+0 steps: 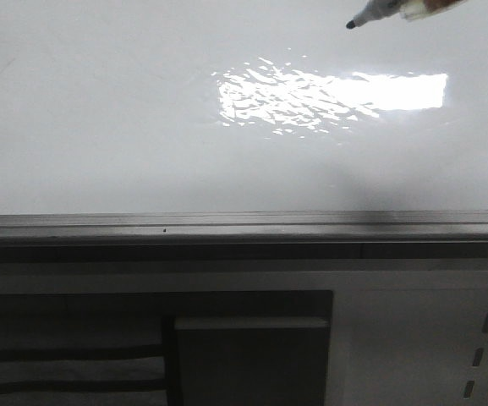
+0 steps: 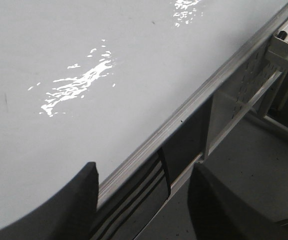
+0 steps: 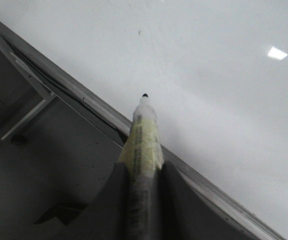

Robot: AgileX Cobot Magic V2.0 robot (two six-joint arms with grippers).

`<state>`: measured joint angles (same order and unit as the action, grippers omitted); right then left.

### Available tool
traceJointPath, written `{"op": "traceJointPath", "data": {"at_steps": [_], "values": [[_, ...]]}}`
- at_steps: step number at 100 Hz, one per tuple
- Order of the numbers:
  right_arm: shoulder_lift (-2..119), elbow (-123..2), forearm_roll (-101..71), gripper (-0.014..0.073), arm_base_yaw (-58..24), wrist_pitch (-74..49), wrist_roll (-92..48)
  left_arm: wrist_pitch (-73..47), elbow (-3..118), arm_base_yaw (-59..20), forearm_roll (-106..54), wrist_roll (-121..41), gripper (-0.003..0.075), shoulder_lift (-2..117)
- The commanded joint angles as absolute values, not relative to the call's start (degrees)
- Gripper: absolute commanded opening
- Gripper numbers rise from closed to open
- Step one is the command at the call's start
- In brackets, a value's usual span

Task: Write number 4 on whiteboard

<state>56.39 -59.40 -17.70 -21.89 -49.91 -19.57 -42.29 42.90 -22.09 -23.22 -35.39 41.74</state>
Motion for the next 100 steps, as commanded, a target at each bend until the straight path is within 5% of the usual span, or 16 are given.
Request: {"op": "traceJointPath", "data": {"at_steps": [1,26,100], "values": [[58.57,-63.98,-22.90,-0.0064,-18.79,-52.07,-23.41,-37.68,44.34,-21.79,-25.09,-34.72,0.0375,41.53],[64.79,-65.15,-37.89,-0.0064,-17.14,-52.43,-32.91,-37.46,44.34,-21.79,-25.09,-34.72,0.0375,41.53],[74.77,-68.94,-31.50,-0.0064,-23.53,-38.69,-32.19,-36.99,44.34,-21.79,-25.09,-34.82,0.0375,43.64]]}}
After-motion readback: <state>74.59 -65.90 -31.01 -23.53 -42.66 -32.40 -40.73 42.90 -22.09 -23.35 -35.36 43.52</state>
